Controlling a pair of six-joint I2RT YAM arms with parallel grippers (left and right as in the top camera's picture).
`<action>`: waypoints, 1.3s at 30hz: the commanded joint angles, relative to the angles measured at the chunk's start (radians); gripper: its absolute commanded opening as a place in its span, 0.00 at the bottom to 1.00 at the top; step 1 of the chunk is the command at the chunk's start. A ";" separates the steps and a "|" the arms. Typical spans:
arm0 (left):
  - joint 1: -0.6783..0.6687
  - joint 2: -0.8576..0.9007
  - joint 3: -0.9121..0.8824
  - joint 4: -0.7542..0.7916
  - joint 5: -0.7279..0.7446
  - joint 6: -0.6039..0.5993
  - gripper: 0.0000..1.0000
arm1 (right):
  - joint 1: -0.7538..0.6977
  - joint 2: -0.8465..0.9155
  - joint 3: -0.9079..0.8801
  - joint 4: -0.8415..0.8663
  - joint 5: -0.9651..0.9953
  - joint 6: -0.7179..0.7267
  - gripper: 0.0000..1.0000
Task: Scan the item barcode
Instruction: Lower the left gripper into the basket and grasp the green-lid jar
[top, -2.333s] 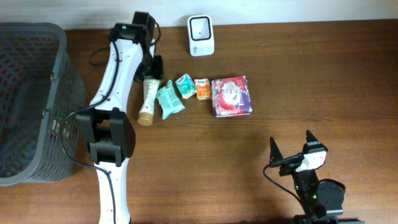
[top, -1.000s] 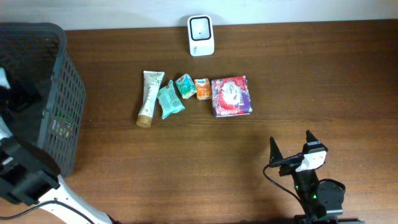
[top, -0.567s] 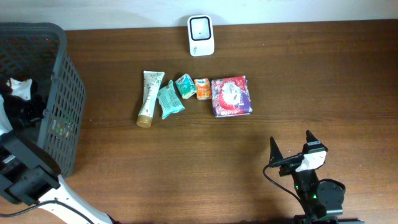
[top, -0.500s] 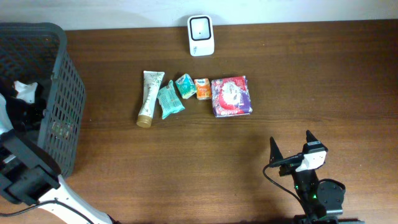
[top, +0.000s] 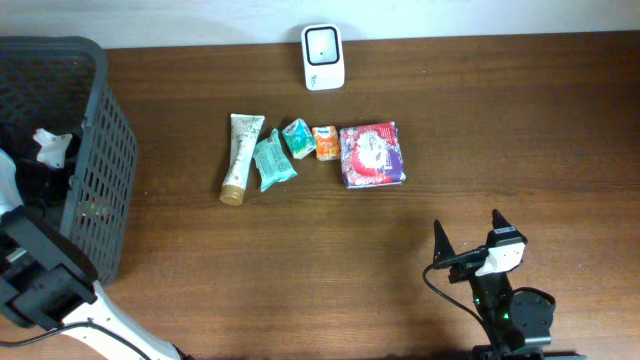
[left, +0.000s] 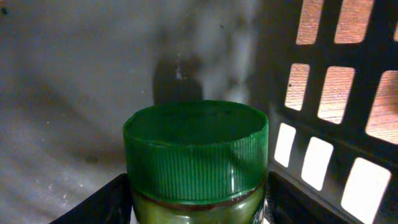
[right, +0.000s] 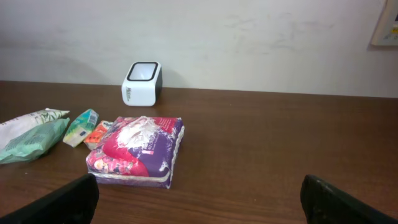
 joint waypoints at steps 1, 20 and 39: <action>-0.004 0.024 -0.009 -0.013 0.018 0.019 0.67 | -0.006 -0.006 -0.009 0.000 -0.006 -0.006 0.99; -0.004 0.024 -0.103 0.081 -0.057 -0.029 0.69 | -0.006 -0.006 -0.009 0.000 -0.006 -0.006 0.99; -0.004 0.024 0.753 -0.080 0.282 -0.487 0.68 | -0.006 -0.006 -0.009 0.000 -0.006 -0.006 0.99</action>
